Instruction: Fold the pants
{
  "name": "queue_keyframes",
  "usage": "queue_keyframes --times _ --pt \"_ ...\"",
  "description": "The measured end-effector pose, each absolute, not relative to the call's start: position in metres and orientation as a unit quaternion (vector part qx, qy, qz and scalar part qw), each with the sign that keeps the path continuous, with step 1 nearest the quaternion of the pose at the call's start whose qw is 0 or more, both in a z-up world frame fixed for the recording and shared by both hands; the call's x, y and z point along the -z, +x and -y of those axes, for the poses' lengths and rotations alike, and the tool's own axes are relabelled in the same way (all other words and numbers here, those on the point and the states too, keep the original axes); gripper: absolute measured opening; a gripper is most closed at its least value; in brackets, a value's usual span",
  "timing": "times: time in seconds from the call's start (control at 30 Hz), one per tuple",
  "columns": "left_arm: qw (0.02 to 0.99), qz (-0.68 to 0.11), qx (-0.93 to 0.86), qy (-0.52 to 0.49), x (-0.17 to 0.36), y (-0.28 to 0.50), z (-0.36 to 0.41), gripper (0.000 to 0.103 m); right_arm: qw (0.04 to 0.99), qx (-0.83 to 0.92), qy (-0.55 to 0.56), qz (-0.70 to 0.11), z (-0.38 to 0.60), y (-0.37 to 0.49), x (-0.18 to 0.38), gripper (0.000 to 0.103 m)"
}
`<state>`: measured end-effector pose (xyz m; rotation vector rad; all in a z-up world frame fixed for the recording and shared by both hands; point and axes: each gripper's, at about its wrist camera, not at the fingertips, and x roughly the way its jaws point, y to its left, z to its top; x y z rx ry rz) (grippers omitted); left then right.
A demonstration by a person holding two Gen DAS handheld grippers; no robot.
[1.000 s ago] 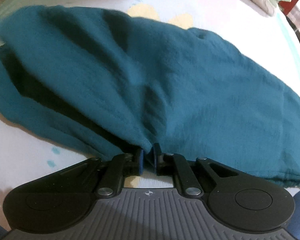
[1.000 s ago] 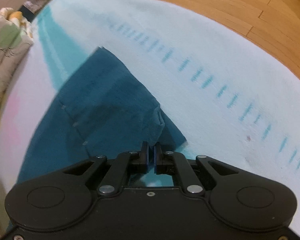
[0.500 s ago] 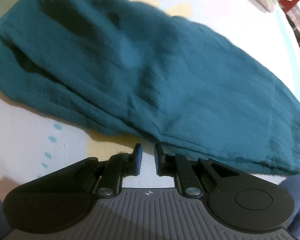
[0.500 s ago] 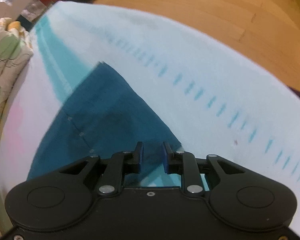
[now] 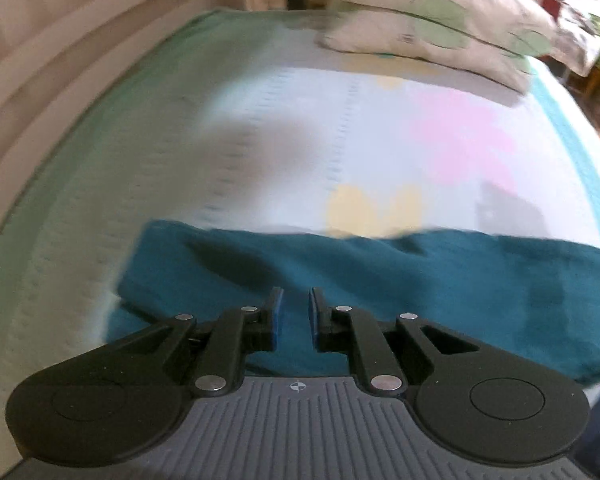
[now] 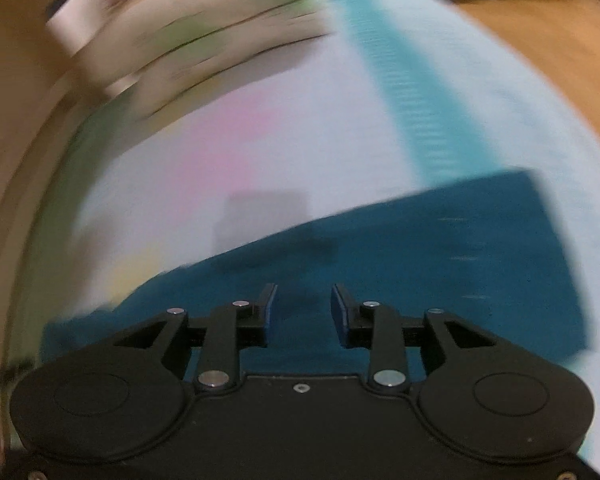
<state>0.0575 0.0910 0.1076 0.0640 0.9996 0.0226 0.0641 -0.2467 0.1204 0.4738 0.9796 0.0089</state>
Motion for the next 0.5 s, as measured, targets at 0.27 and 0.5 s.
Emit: queue_keyframes --times 0.27,0.5 --pt "0.844 -0.531 -0.058 -0.040 -0.079 0.093 -0.196 0.013 0.839 -0.186 0.131 -0.494 0.081 0.107 -0.090 0.042" --pt "0.834 -0.542 -0.089 -0.054 -0.061 0.098 -0.264 0.013 0.830 -0.288 0.046 -0.475 -0.026 0.124 -0.071 0.042"
